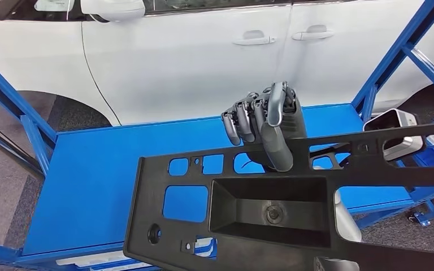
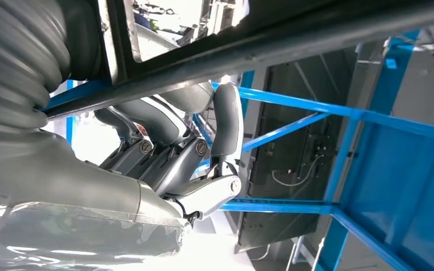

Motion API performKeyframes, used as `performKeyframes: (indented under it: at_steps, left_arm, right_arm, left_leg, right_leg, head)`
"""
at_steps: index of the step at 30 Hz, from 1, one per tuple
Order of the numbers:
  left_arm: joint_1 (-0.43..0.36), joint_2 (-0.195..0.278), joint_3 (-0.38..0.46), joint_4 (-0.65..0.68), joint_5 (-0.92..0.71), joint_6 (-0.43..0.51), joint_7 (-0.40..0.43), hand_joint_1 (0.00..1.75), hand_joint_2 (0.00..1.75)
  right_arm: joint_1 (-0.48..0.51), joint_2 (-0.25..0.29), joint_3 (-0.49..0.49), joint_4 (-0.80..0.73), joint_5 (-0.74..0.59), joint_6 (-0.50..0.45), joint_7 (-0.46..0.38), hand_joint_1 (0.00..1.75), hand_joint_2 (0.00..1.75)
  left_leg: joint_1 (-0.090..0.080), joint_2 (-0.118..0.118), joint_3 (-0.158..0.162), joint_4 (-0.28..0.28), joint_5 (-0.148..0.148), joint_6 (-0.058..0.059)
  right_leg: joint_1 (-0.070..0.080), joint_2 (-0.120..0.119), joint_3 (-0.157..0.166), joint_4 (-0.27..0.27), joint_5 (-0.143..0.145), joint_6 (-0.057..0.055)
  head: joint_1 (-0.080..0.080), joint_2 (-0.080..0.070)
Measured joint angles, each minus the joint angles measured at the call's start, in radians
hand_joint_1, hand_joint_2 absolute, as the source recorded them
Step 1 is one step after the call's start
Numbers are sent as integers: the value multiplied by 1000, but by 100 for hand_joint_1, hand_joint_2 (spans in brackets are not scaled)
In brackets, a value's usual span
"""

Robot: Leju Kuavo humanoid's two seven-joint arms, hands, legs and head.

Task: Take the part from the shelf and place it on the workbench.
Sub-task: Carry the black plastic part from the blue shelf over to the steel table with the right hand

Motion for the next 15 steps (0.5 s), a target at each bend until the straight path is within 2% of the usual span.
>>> performKeyframes:
  at_steps: [1, 3, 4, 5, 6, 7, 8, 10, 12, 14, 15]
  left_arm:
    - [0, -1, 0, 0, 0, 0, 0, 0, 175]
    - [0, -1, 0, 0, 0, 1, -2, 0, 175]
    - [0, -2, 0, 0, 0, 0, -2, 0, 175]
    - [0, -2, 0, 0, 0, 0, -3, 0, 175]
    - [0, -2, 0, 0, 0, -1, -3, 0, 175]
    - [0, -2, 0, 0, 0, -3, -4, 0, 175]
    - [0, -2, 0, 0, 0, -6, -5, 0, 175]
    - [0, -2, 0, 0, -1, -13, -10, 0, 175]
    - [0, -2, 0, 0, -1, -16, -16, 0, 175]
    - [1, -2, 0, 0, -2, -16, -18, 0, 175]
    - [1, -1, 0, 0, -2, -16, -18, 0, 175]
  right_arm:
    - [0, 0, 0, 0, 0, -1, 0, 175, 175]
    - [2, 0, 0, 1, 0, -3, 1, 175, 175]
    - [3, 0, 0, 1, 0, -4, 2, 175, 175]
    - [4, 0, 0, 2, 0, -6, 3, 175, 175]
    - [4, 0, 0, 2, 0, -7, 4, 175, 175]
    - [4, 0, 0, 2, 0, -9, 5, 175, 175]
    - [4, 0, 0, 2, 0, -11, 6, 175, 175]
    - [3, 0, 0, 2, 0, -14, 6, 175, 175]
    - [3, 0, 0, 2, 0, -15, 6, 175, 175]
    - [4, 0, 0, 2, 0, -15, 6, 175, 175]
    - [4, 0, 0, 2, 0, -15, 6, 175, 175]
  left_leg:
    - [1, 1, 1, -3, 1, 5]
    - [0, 2, -1, -3, 1, 11]
    - [-1, 2, -2, -2, 0, 12]
    - [-2, 2, -3, -1, 0, 12]
    - [-3, 2, -3, 1, 0, 12]
    - [-3, 1, -2, 2, -1, 11]
    - [-3, 0, -2, 3, -2, 10]
    - [-7, -4, -3, 7, -3, 4]
    - [-8, -6, -4, 8, -3, -6]
    - [-9, -4, -6, 10, -4, -17]
    - [-9, -3, -12, 24, -15, -23]
  right_leg:
    - [-1, 0, -18, 42, -26, 4]
    - [-2, 0, -80, 170, -90, 9]
    - [-2, 0, -110, 230, -112, 10]
    - [-2, 0, -126, 259, -114, 10]
    - [-2, 0, -123, 251, -97, 9]
    - [-2, 0, -101, 203, -65, 6]
    - [-1, 0, -66, 129, -27, 2]
    - [2, 2, -13, 10, 17, -8]
    - [7, 3, -4, -18, 23, -16]
    - [3, 2, -4, -23, 28, -26]
    - [0, 1, -2, -27, 31, -32]
  head:
    - [0, 0]
    - [0, 0]
    - [0, 0]
    - [0, 0]
    - [0, 0]
    - [0, 0]
    - [0, 0]
    - [0, 0]
    - [0, 0]
    - [0, 0]
    - [0, 0]
